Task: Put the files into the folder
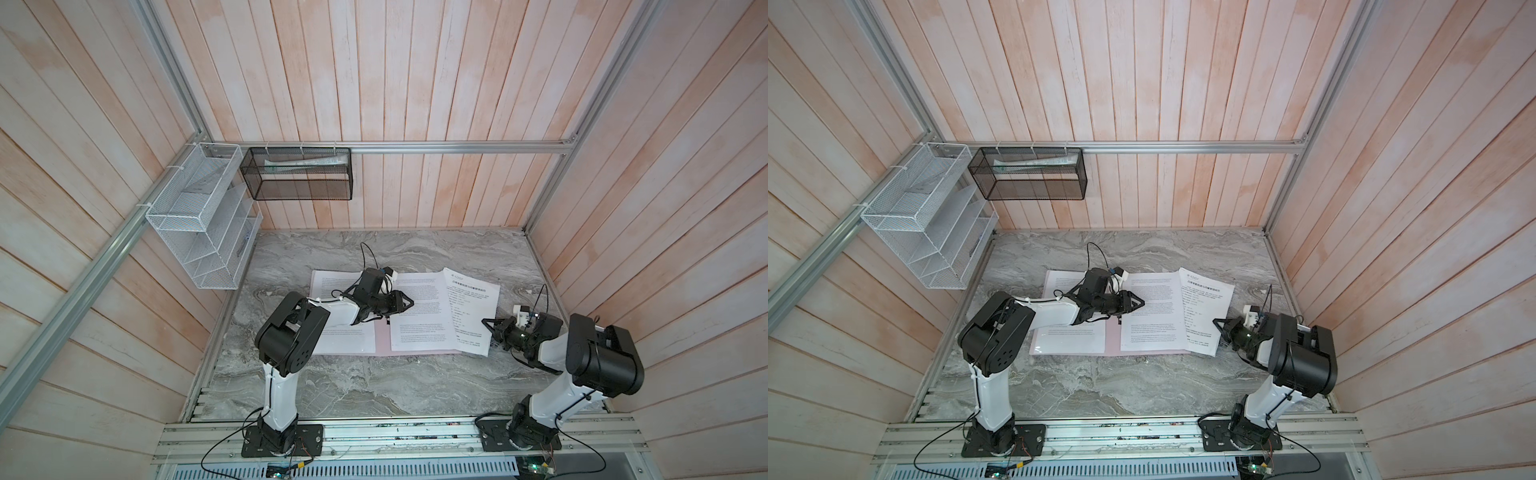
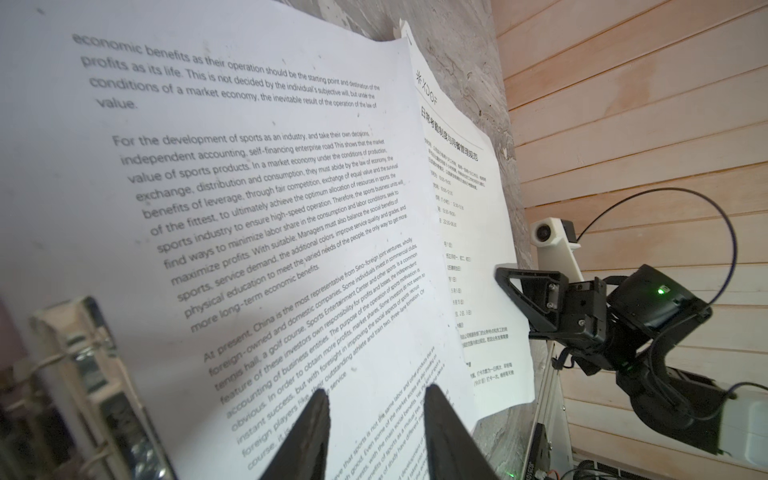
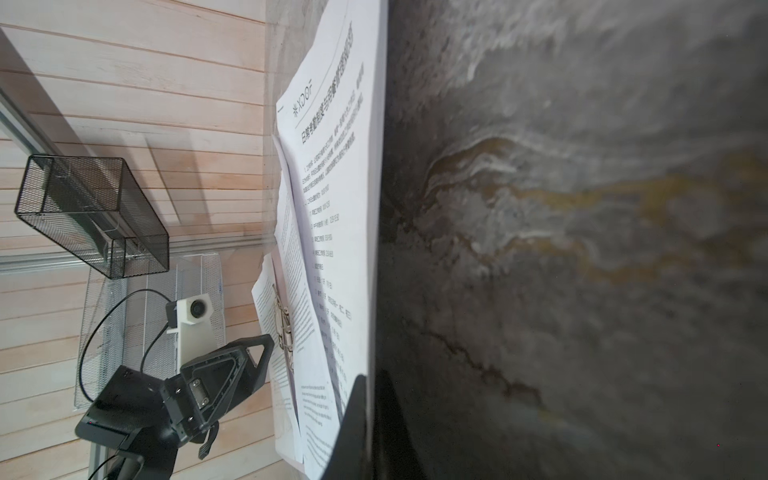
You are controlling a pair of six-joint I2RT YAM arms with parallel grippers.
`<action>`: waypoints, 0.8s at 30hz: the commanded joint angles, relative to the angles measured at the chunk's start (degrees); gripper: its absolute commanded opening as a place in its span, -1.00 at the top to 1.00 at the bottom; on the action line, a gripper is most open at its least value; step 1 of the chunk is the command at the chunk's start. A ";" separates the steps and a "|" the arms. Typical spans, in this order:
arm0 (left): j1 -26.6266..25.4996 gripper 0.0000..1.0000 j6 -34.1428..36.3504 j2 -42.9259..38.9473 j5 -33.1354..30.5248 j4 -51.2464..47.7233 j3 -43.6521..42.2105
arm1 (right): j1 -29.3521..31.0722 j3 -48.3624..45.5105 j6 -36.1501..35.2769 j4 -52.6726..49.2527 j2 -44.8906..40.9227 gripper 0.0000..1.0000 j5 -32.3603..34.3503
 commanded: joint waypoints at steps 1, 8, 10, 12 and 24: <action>-0.24 0.20 1.55 -1.66 0.49 -1.10 1.41 | -0.42 -1.06 3.46 7.72 -2.45 1.00 -2.20; -0.27 0.20 3.04 -3.79 -0.81 -3.36 1.08 | -2.12 0.39 -7.44 -13.31 -20.08 1.00 8.81; -0.12 0.20 3.32 -4.24 -0.94 -3.76 1.00 | -2.22 1.65 -10.84 -20.59 -26.33 1.00 14.14; -0.19 0.20 3.39 -4.64 -0.95 -3.77 0.91 | -2.38 2.25 -11.62 -24.65 -31.28 1.00 17.93; -0.14 0.20 3.91 -7.52 -1.96 -4.44 -0.48 | -4.01 6.01 -5.87 -26.68 -41.73 1.00 17.79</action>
